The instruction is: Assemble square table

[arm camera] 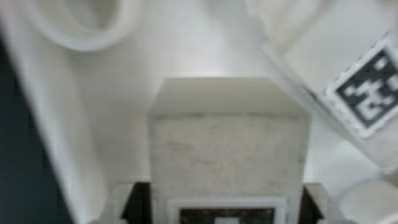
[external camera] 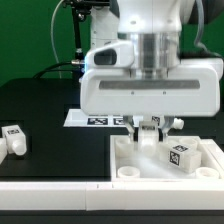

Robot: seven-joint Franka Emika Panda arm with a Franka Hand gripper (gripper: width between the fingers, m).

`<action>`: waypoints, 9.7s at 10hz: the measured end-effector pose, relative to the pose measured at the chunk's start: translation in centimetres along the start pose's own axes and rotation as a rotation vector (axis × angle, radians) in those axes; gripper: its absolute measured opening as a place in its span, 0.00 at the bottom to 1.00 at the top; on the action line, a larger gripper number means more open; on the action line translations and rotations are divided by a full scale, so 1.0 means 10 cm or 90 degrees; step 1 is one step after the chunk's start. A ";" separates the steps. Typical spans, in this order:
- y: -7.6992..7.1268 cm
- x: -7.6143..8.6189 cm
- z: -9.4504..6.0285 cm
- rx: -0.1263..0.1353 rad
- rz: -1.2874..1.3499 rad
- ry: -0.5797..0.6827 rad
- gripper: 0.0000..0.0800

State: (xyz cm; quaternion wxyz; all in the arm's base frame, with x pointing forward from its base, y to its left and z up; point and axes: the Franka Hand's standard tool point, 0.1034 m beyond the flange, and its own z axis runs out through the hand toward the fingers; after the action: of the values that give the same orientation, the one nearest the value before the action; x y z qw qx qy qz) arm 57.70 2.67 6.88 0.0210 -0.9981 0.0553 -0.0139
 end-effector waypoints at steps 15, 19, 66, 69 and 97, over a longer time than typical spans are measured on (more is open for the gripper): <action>1.20 -0.90 -0.11 -0.020 -0.135 0.008 0.33; 1.52 -1.18 0.06 -0.038 -0.124 0.008 0.33; -0.58 -0.04 0.41 -0.027 -0.372 0.072 0.70; -0.58 -0.03 0.41 -0.027 -0.372 0.072 0.35; 0.62 -1.42 0.26 -0.043 -0.097 0.047 0.35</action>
Offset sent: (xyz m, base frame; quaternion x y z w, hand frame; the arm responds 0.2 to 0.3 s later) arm 0.0000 0.0000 0.0000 0.0000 0.0000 0.0000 1.0000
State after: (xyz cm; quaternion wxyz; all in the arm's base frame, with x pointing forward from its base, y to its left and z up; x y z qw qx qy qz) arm 43.02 -1.83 3.70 -0.0158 -0.9984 -0.0192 -0.0501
